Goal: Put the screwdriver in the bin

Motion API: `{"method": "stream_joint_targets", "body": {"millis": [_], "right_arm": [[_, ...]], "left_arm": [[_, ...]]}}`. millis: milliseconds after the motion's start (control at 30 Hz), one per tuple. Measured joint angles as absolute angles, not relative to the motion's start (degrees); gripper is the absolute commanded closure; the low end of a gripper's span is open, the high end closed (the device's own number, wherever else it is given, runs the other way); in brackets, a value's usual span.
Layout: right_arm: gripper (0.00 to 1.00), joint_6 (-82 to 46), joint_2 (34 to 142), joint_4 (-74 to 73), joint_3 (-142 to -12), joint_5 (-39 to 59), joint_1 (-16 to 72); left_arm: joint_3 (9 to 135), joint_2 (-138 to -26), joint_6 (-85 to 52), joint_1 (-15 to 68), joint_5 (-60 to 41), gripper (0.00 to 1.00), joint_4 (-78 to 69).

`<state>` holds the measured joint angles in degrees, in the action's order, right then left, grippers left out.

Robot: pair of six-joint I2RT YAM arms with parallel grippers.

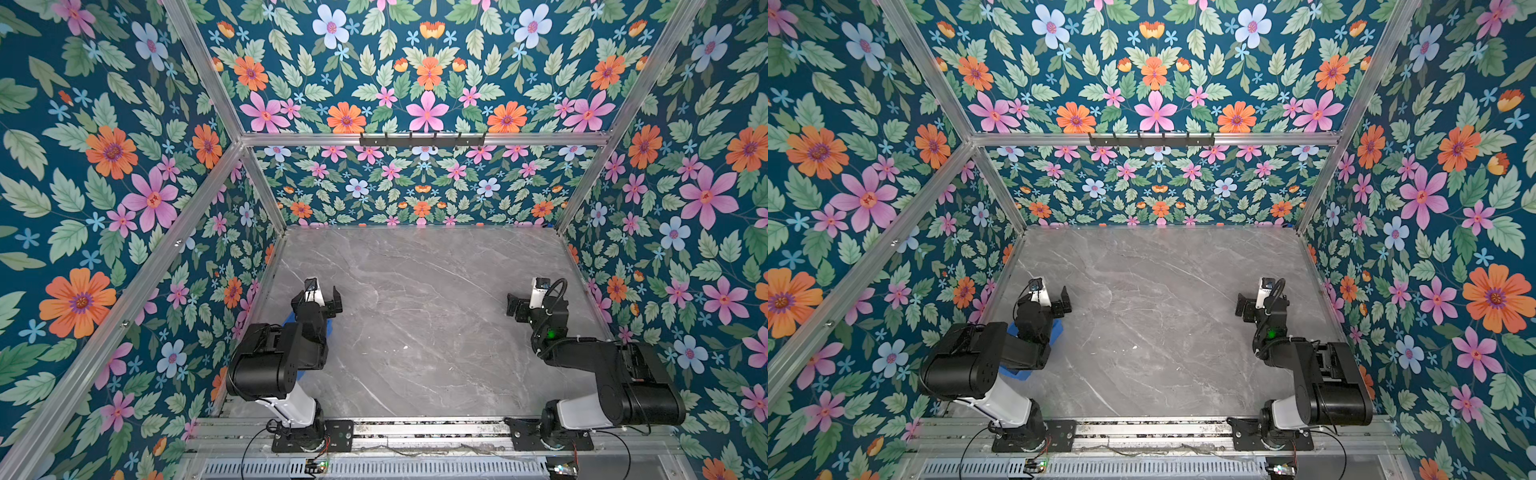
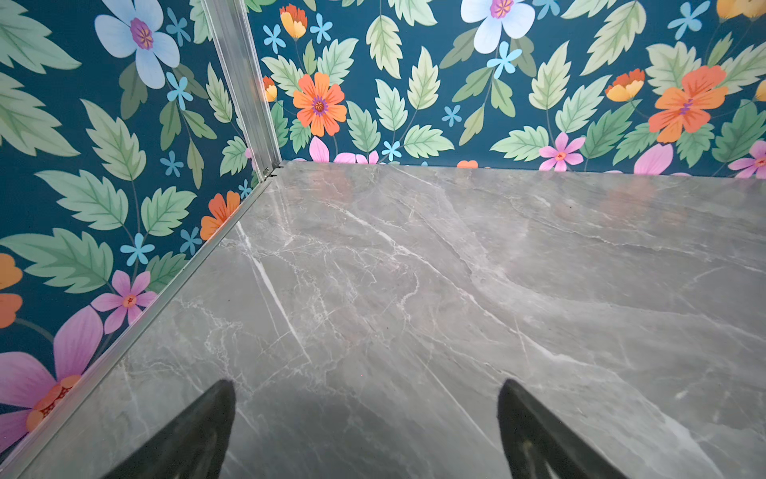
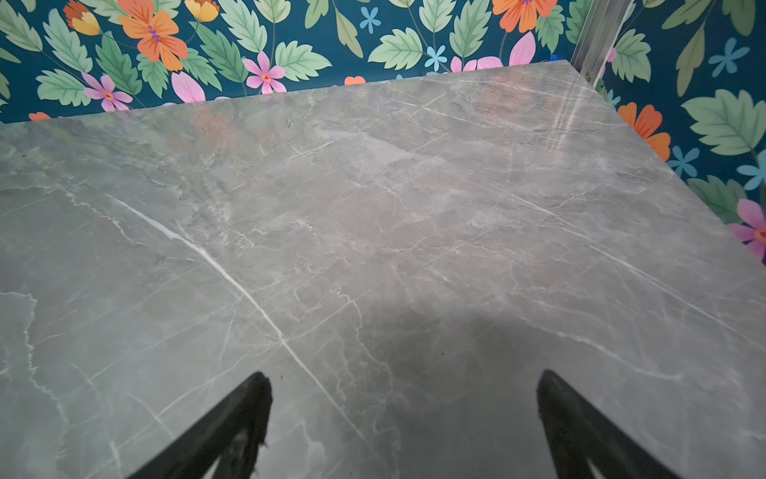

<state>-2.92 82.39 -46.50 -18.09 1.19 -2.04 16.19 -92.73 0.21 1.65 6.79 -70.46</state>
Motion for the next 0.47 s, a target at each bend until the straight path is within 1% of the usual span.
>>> {"method": "stream_joint_targets", "body": {"millis": [467], "right_arm": [[0.01,-2.79,82.39,-46.5,-18.09,1.37,-2.11]], "left_arm": [[16.36,-92.77,0.21,1.61,6.81,0.0,-70.72]]}}
